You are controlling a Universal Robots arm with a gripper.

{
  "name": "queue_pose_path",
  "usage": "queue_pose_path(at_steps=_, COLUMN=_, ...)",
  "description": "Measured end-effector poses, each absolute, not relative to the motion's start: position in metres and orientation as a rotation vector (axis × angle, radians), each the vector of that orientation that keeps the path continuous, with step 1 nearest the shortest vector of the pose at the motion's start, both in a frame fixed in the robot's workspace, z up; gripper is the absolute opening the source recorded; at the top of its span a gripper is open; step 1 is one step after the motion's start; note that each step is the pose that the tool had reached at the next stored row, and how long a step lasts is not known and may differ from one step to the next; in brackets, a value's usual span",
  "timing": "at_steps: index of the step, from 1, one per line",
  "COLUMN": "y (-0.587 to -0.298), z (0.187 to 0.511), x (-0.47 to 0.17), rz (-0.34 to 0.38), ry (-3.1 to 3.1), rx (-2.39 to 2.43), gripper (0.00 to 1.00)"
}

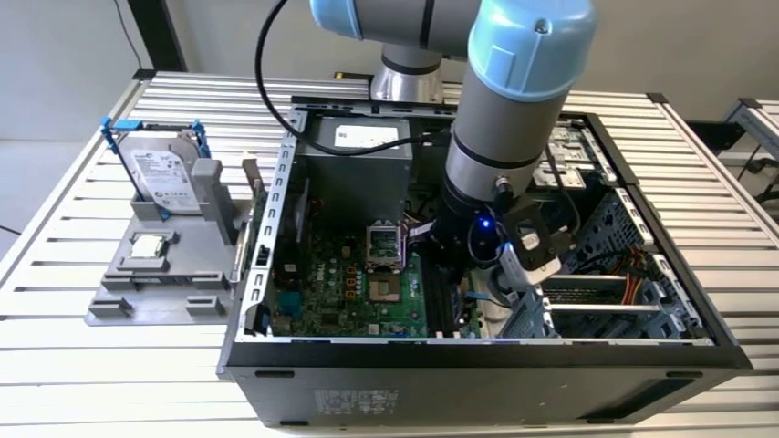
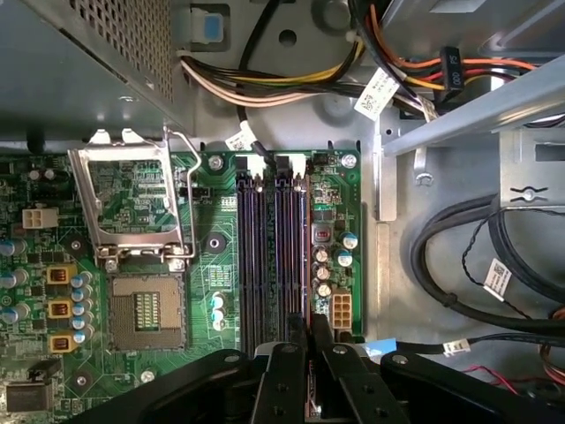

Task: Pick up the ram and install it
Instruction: 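Insert the ram into the slot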

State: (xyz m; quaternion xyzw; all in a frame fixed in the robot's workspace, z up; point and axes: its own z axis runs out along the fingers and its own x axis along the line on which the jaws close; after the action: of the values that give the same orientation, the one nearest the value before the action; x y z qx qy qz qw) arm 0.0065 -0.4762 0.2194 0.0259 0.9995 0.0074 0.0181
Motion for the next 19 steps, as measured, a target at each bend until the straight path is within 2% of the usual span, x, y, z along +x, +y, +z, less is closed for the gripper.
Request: queue_pose_path(at_steps=19, y=-0.4767, z=0.2167, x=0.0065, rz=0.024, ry=3.104, rx=0.076, gripper=0.00)
